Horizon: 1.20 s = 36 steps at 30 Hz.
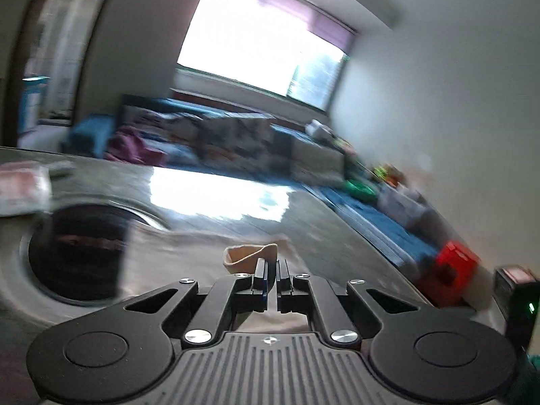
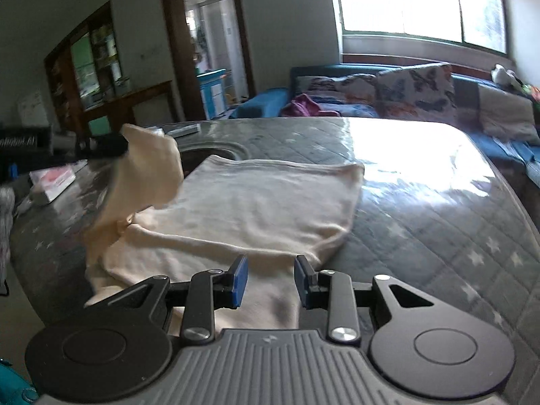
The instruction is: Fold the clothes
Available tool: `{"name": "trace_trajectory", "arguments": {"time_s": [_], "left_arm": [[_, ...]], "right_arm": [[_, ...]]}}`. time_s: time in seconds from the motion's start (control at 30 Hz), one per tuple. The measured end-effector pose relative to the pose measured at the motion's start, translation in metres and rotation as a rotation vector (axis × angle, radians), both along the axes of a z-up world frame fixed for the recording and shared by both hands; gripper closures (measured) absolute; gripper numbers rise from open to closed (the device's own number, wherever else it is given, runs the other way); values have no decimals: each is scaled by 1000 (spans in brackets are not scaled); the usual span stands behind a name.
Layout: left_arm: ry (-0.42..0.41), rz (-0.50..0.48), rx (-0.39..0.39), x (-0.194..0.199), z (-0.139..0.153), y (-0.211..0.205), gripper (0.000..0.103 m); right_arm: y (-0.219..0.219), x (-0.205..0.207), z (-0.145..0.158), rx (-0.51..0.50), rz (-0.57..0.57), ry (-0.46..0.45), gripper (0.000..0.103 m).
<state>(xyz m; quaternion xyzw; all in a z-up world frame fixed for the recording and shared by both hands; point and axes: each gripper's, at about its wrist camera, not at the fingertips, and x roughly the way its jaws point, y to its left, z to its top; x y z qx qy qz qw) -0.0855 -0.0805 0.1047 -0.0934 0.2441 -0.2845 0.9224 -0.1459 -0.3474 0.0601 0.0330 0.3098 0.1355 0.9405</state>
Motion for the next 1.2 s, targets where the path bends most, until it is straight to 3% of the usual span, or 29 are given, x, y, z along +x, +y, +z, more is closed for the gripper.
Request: {"name": "trace_trajectory", "arguments": {"time_s": [0.27,0.47,0.53,1.0,1.13,1.2], "left_arm": [[75,-147,57,-1,-38,-43,96],[126,-187,91,-4,-55,-50,81],[124,-177,94,-5,-55,-42,75],[150,54,154,16,-70,43,75],[160,63,158,19,-77,45,75],[153,64,160,20,-77,45,75]], "right_arm": [[-18,-6,-7,14,-65,14,73],[-18,-5,-4,32,-64,13,73],[-13,-3,-4,37,-44,19,73],[20,35,-27,48,41,91,74],[27,39,-30,22,44,91,92],[30,36,-25,-1,45,66,95]]}}
